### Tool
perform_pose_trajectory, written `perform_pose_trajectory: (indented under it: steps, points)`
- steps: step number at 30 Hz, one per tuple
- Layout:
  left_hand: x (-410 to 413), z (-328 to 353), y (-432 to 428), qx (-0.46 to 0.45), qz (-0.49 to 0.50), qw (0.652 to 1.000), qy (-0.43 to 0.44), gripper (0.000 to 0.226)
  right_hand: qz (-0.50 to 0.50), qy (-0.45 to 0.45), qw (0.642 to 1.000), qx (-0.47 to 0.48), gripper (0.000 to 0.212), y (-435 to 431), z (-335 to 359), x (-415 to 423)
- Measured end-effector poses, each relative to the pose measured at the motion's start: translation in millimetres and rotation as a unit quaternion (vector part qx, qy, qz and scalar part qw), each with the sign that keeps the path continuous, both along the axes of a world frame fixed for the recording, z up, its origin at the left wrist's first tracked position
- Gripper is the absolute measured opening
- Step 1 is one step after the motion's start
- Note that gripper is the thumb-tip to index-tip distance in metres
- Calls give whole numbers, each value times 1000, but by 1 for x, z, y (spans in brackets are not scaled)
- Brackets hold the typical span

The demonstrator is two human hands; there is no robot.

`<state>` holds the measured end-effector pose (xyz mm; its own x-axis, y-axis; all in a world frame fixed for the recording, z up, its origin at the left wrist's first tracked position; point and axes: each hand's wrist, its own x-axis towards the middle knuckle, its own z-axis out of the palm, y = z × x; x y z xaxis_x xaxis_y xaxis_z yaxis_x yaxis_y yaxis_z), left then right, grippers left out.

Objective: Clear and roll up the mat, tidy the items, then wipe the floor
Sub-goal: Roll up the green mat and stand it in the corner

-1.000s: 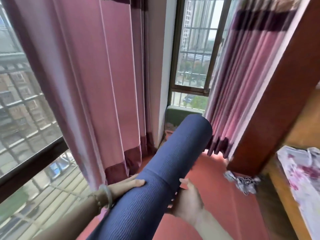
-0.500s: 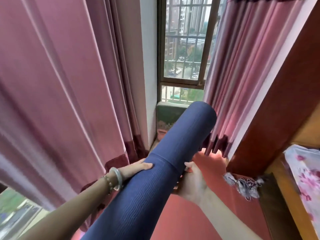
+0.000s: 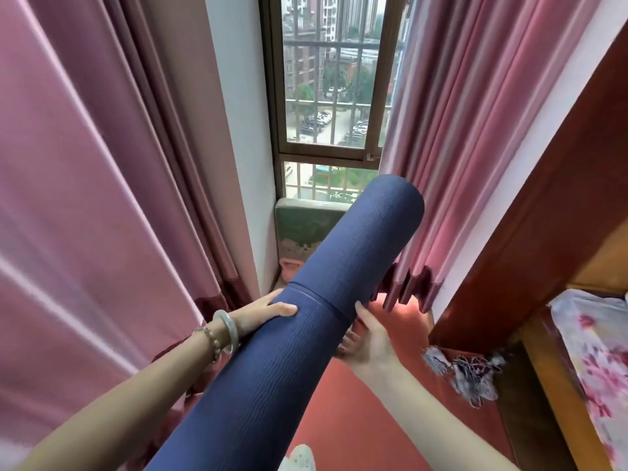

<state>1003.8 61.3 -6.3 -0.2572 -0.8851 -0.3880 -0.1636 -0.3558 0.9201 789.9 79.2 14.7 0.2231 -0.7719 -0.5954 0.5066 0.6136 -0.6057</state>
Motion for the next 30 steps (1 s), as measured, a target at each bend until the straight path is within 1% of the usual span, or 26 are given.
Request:
perform_pose_trajectory:
  steps: [2,5,7,9,11,13,15,17,19,23,25,27,30]
  points:
    - [4,-1,-33,-12,9,1000,-2,96,-21,42,999,2,26,-42,-19,7]
    - [15,-9,-87,-10,31,999,-7,104,-54,117,990,-61,30,-106,-25,16]
    - [20,-13,-123,-8,32,999,-19,101,-38,188,978,-85,30,-143,-32,19]
    - [19,-13,-159,-14,24,999,-41,101,-20,204,975,-81,21,-178,-40,18]
    - [13,-14,-193,-24,11,997,-68,99,-9,170,984,-50,16,-208,-45,16]
    - [4,-13,-221,-33,2,995,-99,92,-4,104,994,19,16,-237,-54,13]
    - [-4,-20,-248,-43,-5,990,-136,98,-3,54,994,97,22,-265,-66,7]
    - [-12,-34,-274,-48,-13,983,-176,108,-5,31,988,150,22,-295,-79,-1]
    - [-21,-48,-298,-49,-15,975,-217,108,2,16,982,189,20,-322,-93,-6]
    - [-43,-62,-352,-48,-34,959,-276,104,11,26,973,229,35,-383,-114,-18]
    - [-51,-70,-380,-41,-38,951,-303,103,17,43,971,236,35,-413,-124,-21]
    - [-53,-81,-405,-35,-31,949,-311,103,9,51,969,241,35,-440,-139,-19]
    - [-48,-103,-429,-16,-27,949,-314,105,8,57,962,268,41,-467,-164,-7]
